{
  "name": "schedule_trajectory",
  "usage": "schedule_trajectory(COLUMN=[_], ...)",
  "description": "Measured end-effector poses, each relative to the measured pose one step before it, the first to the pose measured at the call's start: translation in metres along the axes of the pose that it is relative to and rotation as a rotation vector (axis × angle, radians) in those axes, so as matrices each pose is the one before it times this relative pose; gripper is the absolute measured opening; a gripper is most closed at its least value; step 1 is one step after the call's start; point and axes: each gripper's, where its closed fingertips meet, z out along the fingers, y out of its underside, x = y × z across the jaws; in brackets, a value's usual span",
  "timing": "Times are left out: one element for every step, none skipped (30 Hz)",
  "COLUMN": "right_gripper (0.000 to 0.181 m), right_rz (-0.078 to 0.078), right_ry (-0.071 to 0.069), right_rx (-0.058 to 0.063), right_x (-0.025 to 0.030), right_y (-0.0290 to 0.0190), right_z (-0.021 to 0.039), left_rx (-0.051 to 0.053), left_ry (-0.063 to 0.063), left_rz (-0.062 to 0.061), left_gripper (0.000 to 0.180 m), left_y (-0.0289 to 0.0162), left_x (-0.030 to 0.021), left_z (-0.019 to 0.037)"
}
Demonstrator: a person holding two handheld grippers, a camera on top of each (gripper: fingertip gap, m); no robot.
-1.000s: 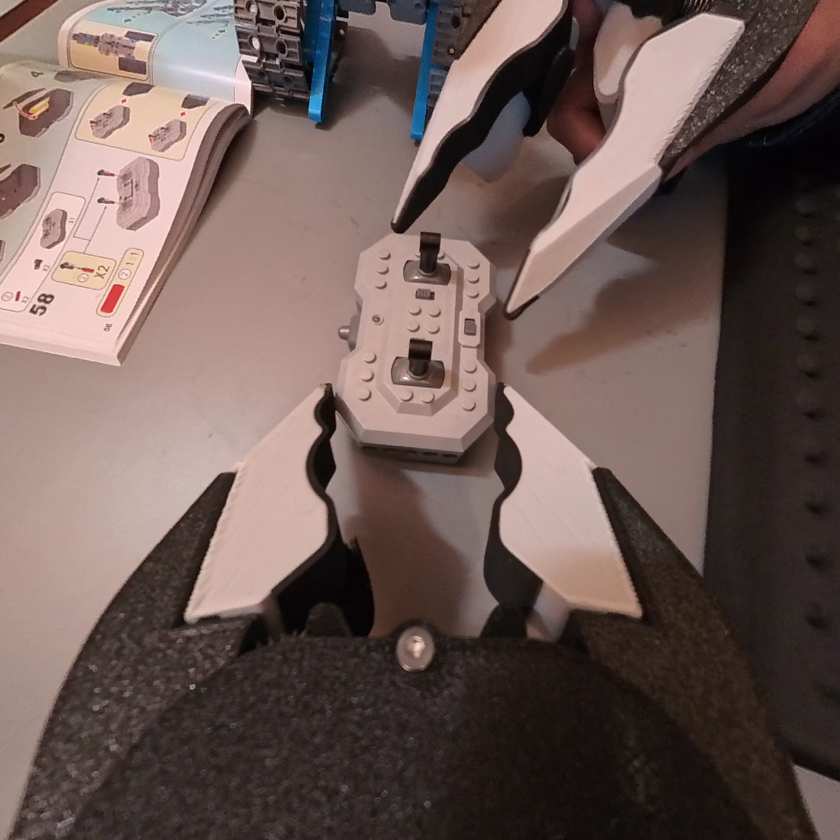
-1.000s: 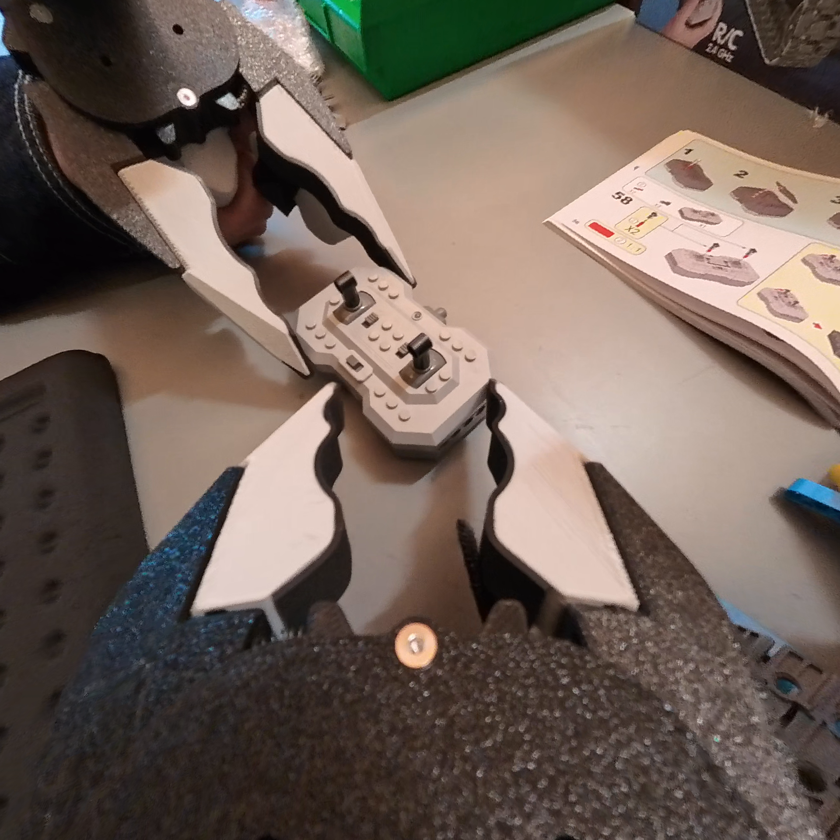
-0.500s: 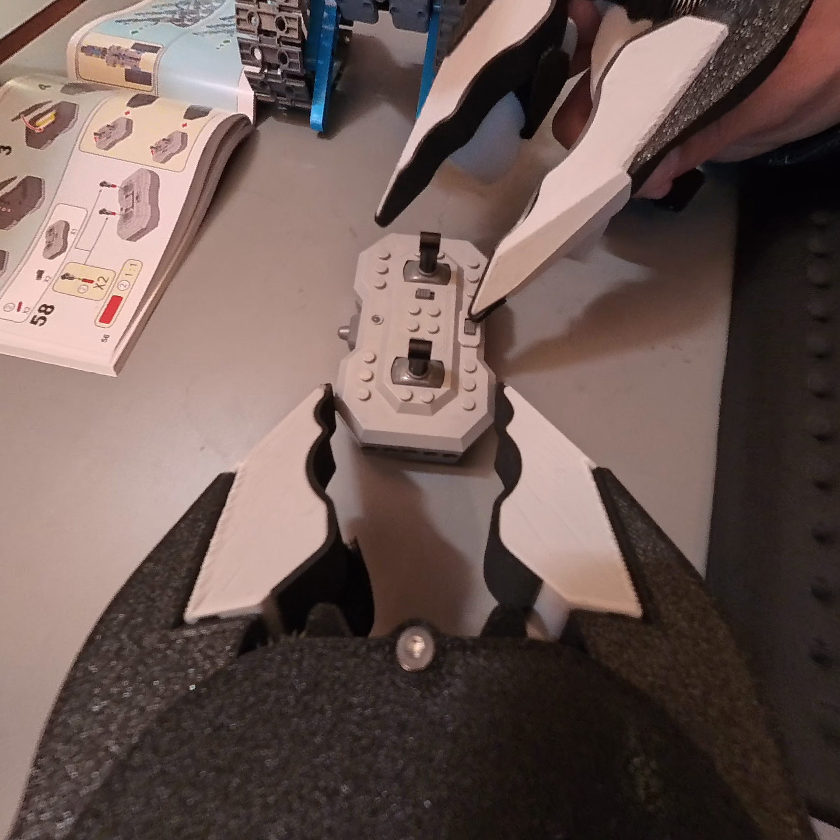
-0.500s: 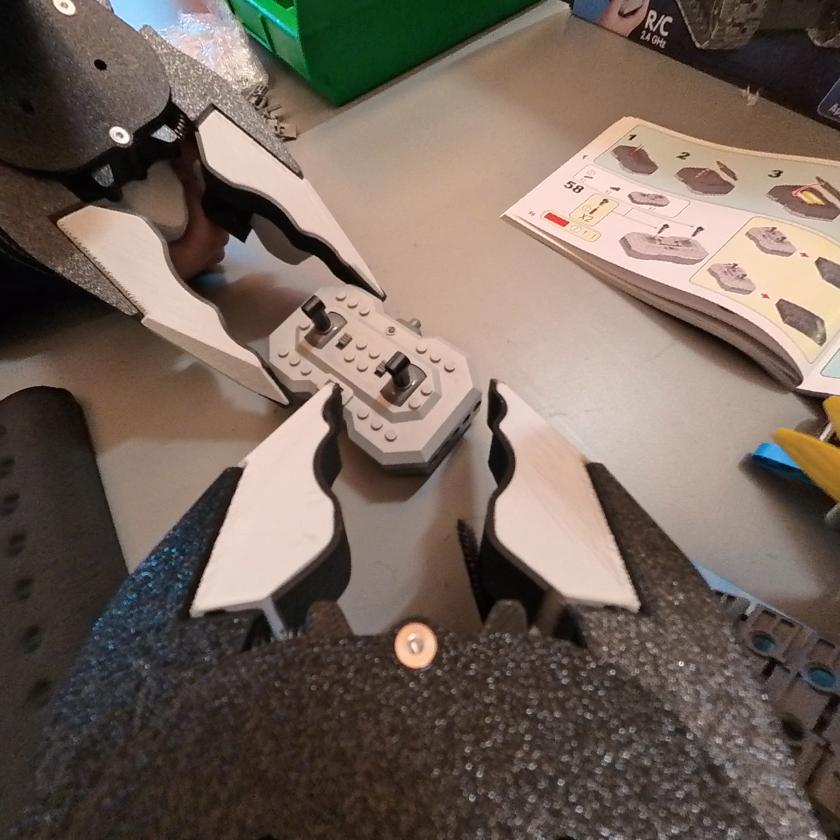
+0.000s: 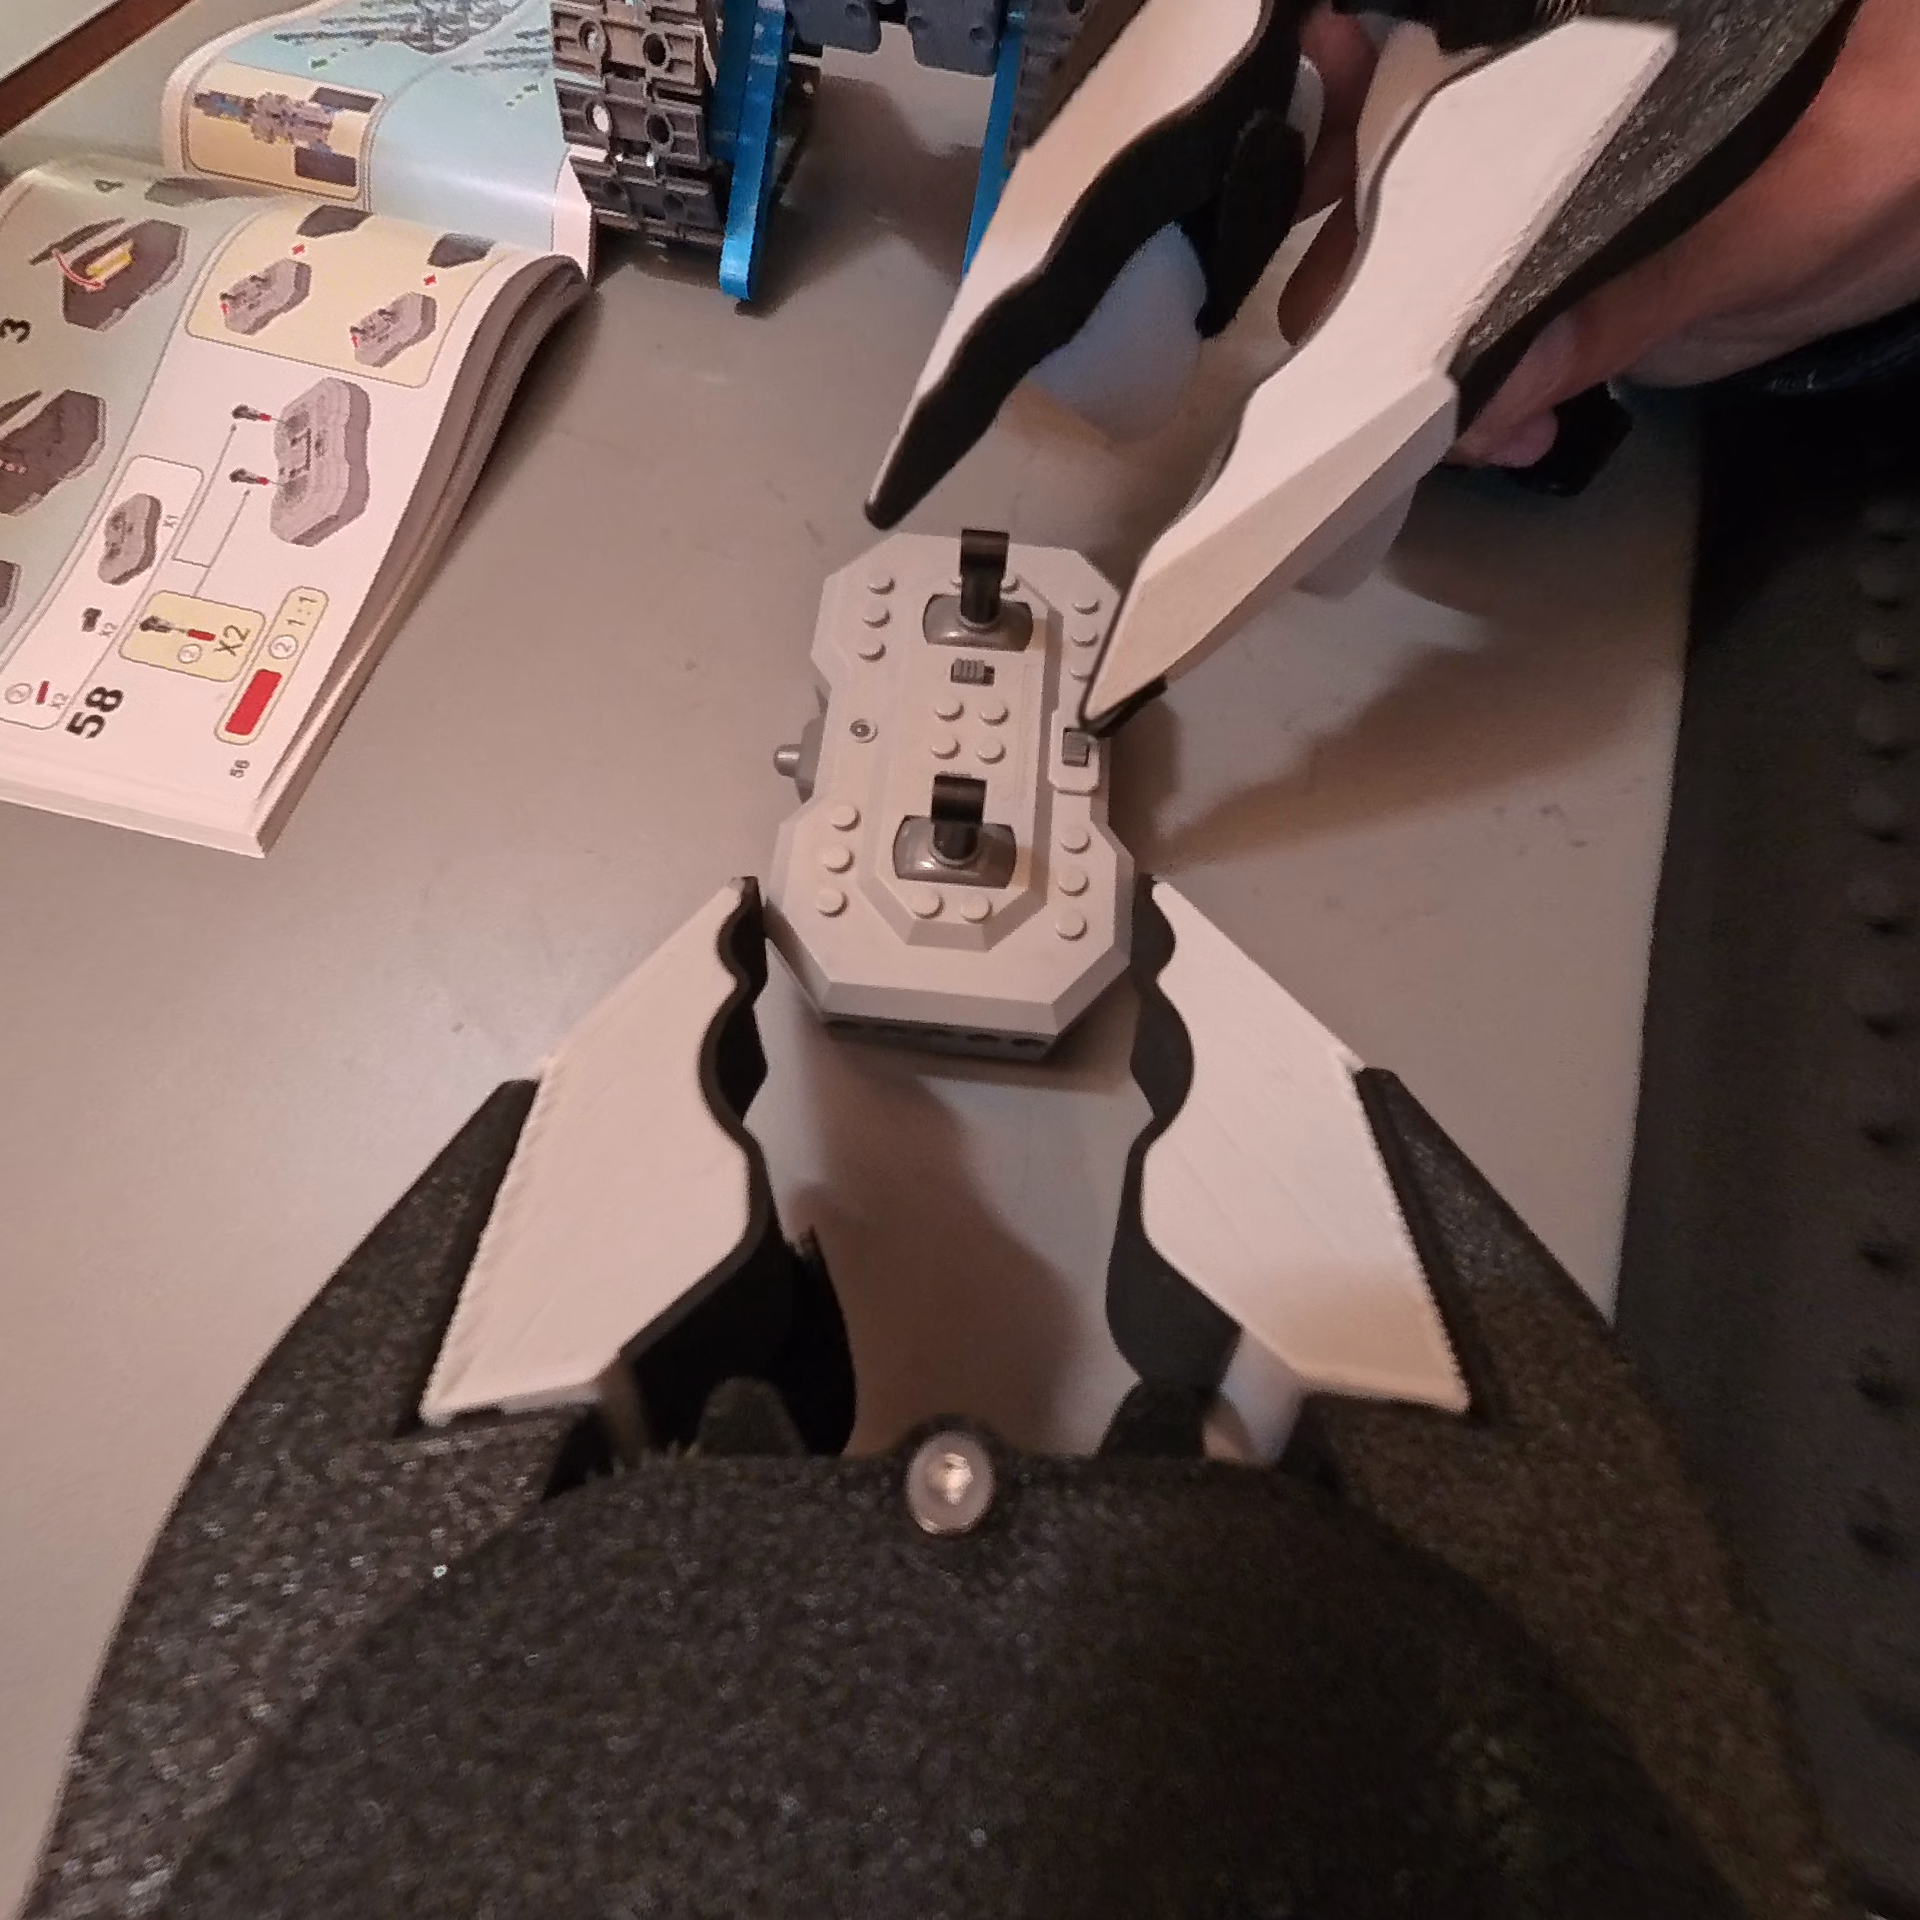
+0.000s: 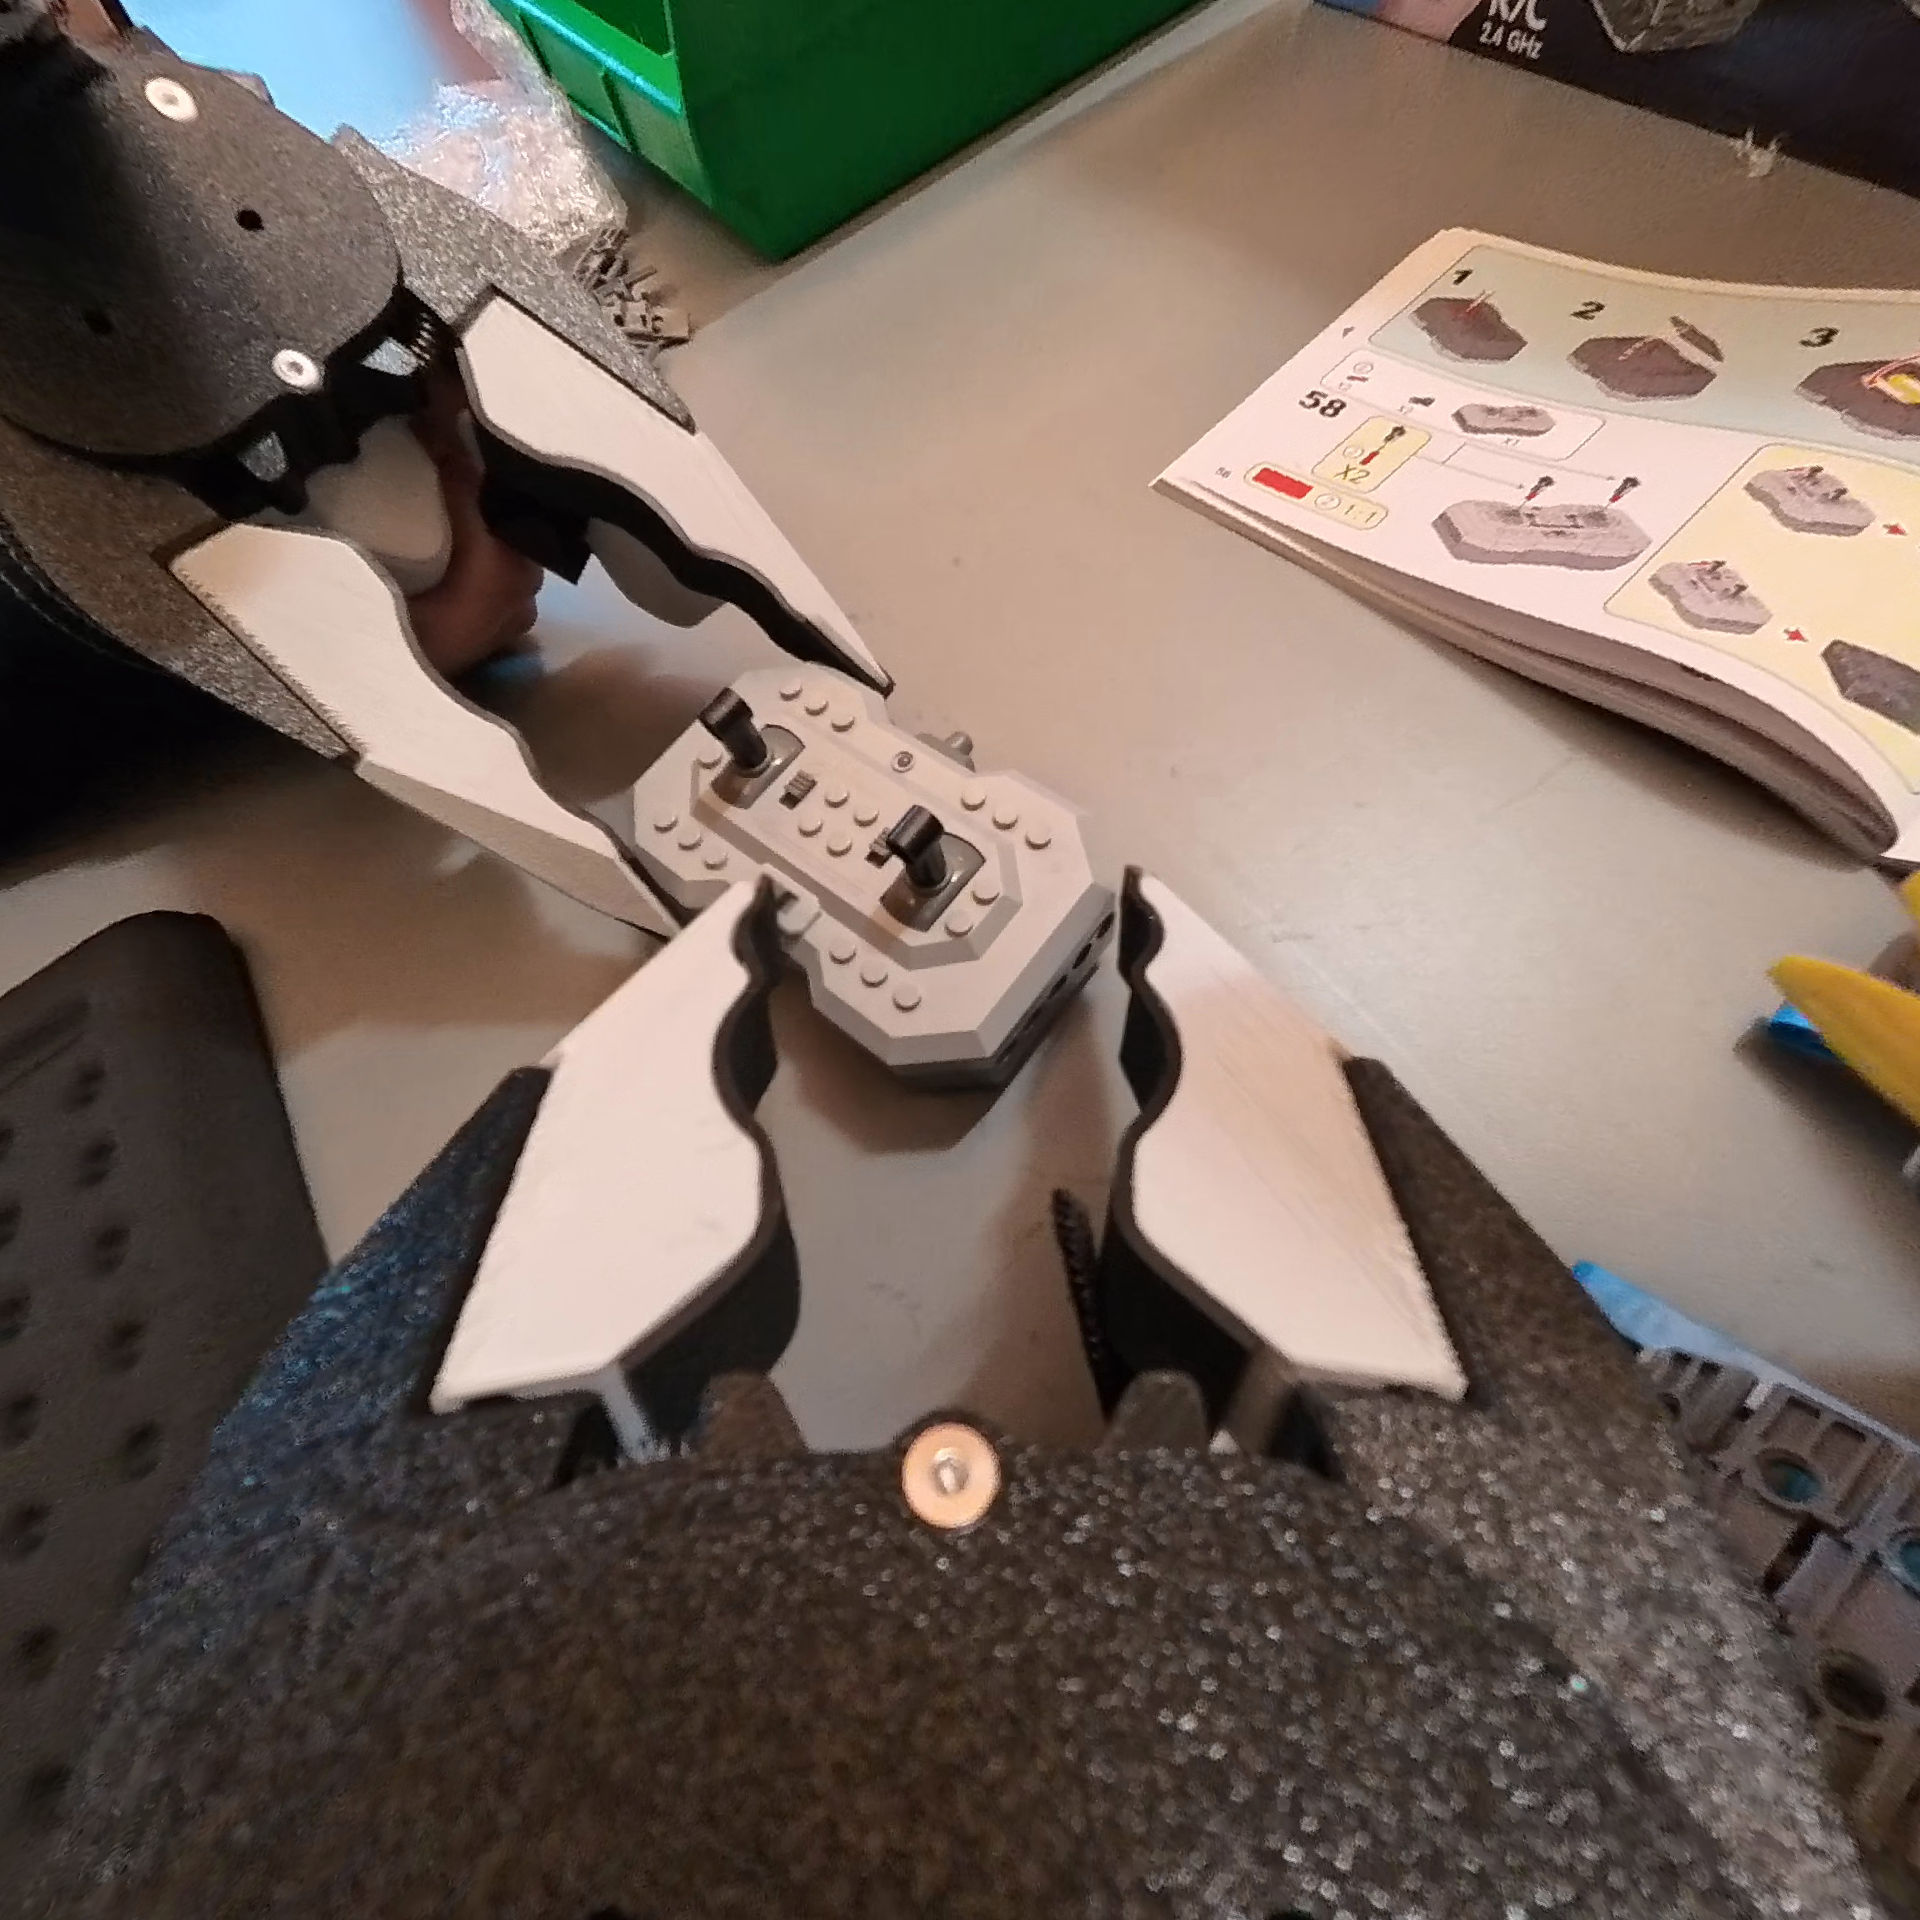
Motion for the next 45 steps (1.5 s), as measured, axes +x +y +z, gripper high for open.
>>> schedule_trajectory(right_gripper=[0.065, 0.065, 0.065, 0.066, 0.066, 0.067, 0.067, 0.067, 0.067, 0.067, 0.068, 0.069, 0.068, 0.067, 0.066, 0.068, 0.068, 0.068, 0.067, 0.065, 0.063, 0.063, 0.063, 0.063, 0.062, 0.061, 0.061, 0.061, 0.06, 0.061, 0.062, 0.06, 0.059, 0.058, 0.058, 0.057, 0.057, 0.057, 0.057, 0.056, 0.056, 0.056, 0.057, 0.057, 0.057], right_rz=[0.0035, 0.0019, -0.002, -0.0039, -0.003, -0.0068, -0.0083, -0.0094, -0.0127, -0.0159, -0.0026, 0.0075, -0.0059, -0.0236, -0.0227, -0.0151, -0.0121, 0.0, 0.0107, 0.0171, 0.0228, 0.0222, 0.0177, 0.0139, 0.0186, 0.0369, 0.0544, 0.0564, 0.0494, 0.0303, 0.0022, -0.0114, -0.0119, -0.0118, -0.0174, -0.0249, -0.0309, -0.0305, -0.0254, -0.0168, -0.0077, -0.0021, 0.0004, 0.0021, 0.0037], right_ry=[-0.0071, -0.0036, -0.0052, -0.0105, 0.0005, -0.0008, -0.0035, -0.0063, -0.0145, -0.0308, -0.0396, -0.0418, -0.0317, -0.0255, -0.0246, -0.0017, 0.025, 0.052, 0.0649, 0.0775, 0.0896, 0.0853, 0.0862, 0.0939, 0.0869, 0.0648, 0.0454, 0.0386, 0.0314, 0.0155, 0.0093, 0.0143, 0.0072, -0.0006, -0.0053, -0.0054, -0.0007, 0.0019, -0.0046, -0.0107, -0.0114, -0.0088, -0.0053, -0.0049, -0.0035], right_rx=[0.0053, 0.007, 0.006, 0.0035, -0.0087, -0.0108, -0.002, 0.0085, 0.0163, 0.0225, 0.0274, 0.0369, 0.0459, 0.0385, 0.0295, 0.0286, 0.0279, 0.033, 0.0446, 0.0468, 0.0486, 0.0514, 0.0503, 0.0492, 0.0472, 0.044, 0.0367, 0.016, -0.0221, -0.0504, -0.0411, -0.0235, -0.0141, -0.0054, 0.0018, -0.0091, -0.0209, -0.0221, -0.0158, -0.011, -0.0093, -0.0068, -0.005, -0.0009, 0.0031], right_x=[-0.00106, -0.00059, -0.00095, -0.00197, -0.00034, -0.0008, -0.00129, -0.00162, -0.00334, -0.00633, -0.00787, -0.00787, -0.00608, -0.00427, -0.0027, 0.00252, 0.00862, 0.01529, 0.02046, 0.02501, 0.02917, 0.0299, 0.02987, 0.03026, 0.02788, 0.02317, 0.01829, 0.01535, 0.01267, 0.00866, 0.00548, 0.00391, 0.00073, -0.00218, -0.00417, -0.00457, -0.00355, -0.003, -0.00376, -0.00404, -0.00359, -0.00245, -0.00149, -0.00097, -0.00033], right_y=[-0.00136, -0.00149, -0.00113, -0.00046, 0.00153, 0.00185, 0.00044, -0.00179, -0.00383, -0.0051, -0.00645, -0.00843, -0.00892, -0.00793, -0.00763, -0.00832, -0.0088, -0.01003, -0.01172, -0.0123, -0.01167, -0.01004, -0.00734, -0.00394, -0.00003, 0.0033, 0.00593, 0.00847, 0.01116, 0.01099, 0.00716, 0.00426, 0.00246, 0.00093, -0.00017, 0.00114, 0.00305, 0.00354, 0.00283, 0.00209, 0.00173, 0.00149, 0.00113, 0.00013, -0.00074], right_z=[-0.00093, -0.00095, -0.00068, 0.00008, 0.0008, 0.0011, 0.00041, -0.001, -0.00269, -0.0047, -0.00694, -0.00961, -0.01138, -0.01283, -0.01485, -0.01785, -0.02097, -0.0236, -0.02518, -0.02516, -0.02382, -0.02102, -0.01769, -0.0143, -0.01043, -0.00652, -0.00367, -0.00165, 0.00046, 0.00175, 0.00168, 0.0014, 0.00101, 0.00041, 0.00018, 0.0008, 0.00177, 0.00232, 0.00203, 0.00184, 0.00163, 0.00117, 0.00055, 0.00011, -0.00042], left_rx=[0.0001, 0.0, -0.0001, -0.0001, -0.0002, -0.0004, -0.0006, -0.0008, -0.0011, -0.0009, 0.0002, 0.0005, -0.0011, -0.0027, -0.0044, -0.0061, -0.0073, -0.007, -0.0078, -0.0103, -0.0126, -0.0141, -0.0138, -0.0136, -0.0181, -0.0137, 0.0043, 0.0153, 0.0207, 0.0267, 0.0262, 0.0183, 0.0166, 0.0242, 0.0179, -0.0135, -0.0431, -0.0489, -0.0494, -0.0441, -0.0196, 0.0033, 0.0025, -0.0108, -0.005], left_ry=[-0.0001, 0.0003, 0.0011, 0.0035, 0.0067, 0.0094, 0.0126, 0.0155, 0.0175, 0.0183, 0.0158, 0.0112, 0.0085, 0.0073, 0.0079, 0.0079, 0.0038, 0.0011, 0.0059, 0.015, 0.0203, 0.0183, 0.0155, 0.0178, 0.0297, 0.042, 0.044, 0.0465, 0.0468, 0.0346, 0.0185, -0.0064, -0.0514, -0.0975, -0.1183, -0.1307, -0.1356, -0.1168, -0.0794, -0.0388, -0.0114, 0.0024, 0.0108, 0.014, 0.0126], left_rz=[0.0006, -0.0001, -0.0004, 0.0007, 0.0036, 0.0076, 0.011, 0.0133, 0.0123, 0.007, 0.0012, 0.0001, 0.0042, 0.0087, 0.0091, 0.0039, 0.0004, 0.0018, 0.0084, 0.0132, 0.0098, 0.0068, 0.0029, -0.0033, -0.0037, -0.0045, -0.0147, -0.0212, -0.0227, -0.0274, -0.0259, -0.0178, -0.0085, -0.0051, -0.0048, 0.0039, 0.02, 0.0209, 0.0003, -0.0221, -0.0308, -0.0288, -0.0214, -0.0119, -0.0151], left_gripper=[0.069, 0.069, 0.069, 0.069, 0.069, 0.069, 0.069, 0.069, 0.069, 0.069, 0.069, 0.069, 0.069, 0.069, 0.069, 0.069, 0.069, 0.069, 0.069, 0.069, 0.069, 0.069, 0.069, 0.069, 0.07, 0.075, 0.081, 0.083, 0.083, 0.082, 0.079, 0.078, 0.074, 0.068, 0.067, 0.065, 0.066, 0.068, 0.068, 0.068, 0.069, 0.069, 0.068, 0.065, 0.064], left_y=[0.00007, 0.0, 0.00001, 0.00006, 0.00012, 0.00019, 0.00016, 0.00026, 0.0002, 0.0002, -0.00022, -0.00063, -0.00098, -0.00135, -0.00157, -0.00185, -0.00226, -0.00291, -0.00306, -0.00314, -0.00339, -0.00373, -0.00392, -0.00359, -0.00226, -0.00206, -0.00423, -0.00533, -0.00584, -0.00695, -0.00726, -0.00661, -0.00685, -0.00796, -0.00676, -0.00162, 0.00378, 0.00561, 0.00586, 0.00411, -0.00001, -0.0028, -0.00191, 0.00094, 0.0005], left_x=[0.0, 0.00005, 0.00018, 0.0004, 0.00128, 0.00201, 0.00285, 0.00341, 0.00377, 0.00353, 0.00306, 0.00237, 0.00241, 0.00275, 0.00283, 0.00258, 0.00199, 0.00189, 0.0032, 0.00458, 0.00482, 0.00428, 0.00353, 0.00381, 0.00526, 0.00638, 0.00493, 0.00277, 0.00006, -0.00394, -0.00764, -0.01231, -0.01998, -0.02791, -0.03189, -0.03321, -0.03121, -0.02504, -0.01652, -0.00854, -0.00352, -0.00146, 0.00025, 0.0008, -0.0001], left_z=[-0.0001, 0.0, -0.00001, -0.00008, -0.00009, -0.00011, -0.00017, -0.00009, -0.00015, -0.00006, 0.00032, 0.00102, 0.00143, 0.00204, 0.0025, 0.00281, 0.00341, 0.00402, 0.00451, 0.00466, 0.00501, 0.00539, 0.00568, 0.00567, 0.00478, 0.00273, -0.00056, -0.0046, -0.00853, -0.01169, -0.01357, -0.01417, -0.01367, -0.01162, -0.00676, -0.00002, 0.00609, 0.01062, 0.01281, 0.0123, 0.00942, 0.00675, 0.0057, 0.00511, 0.00297])
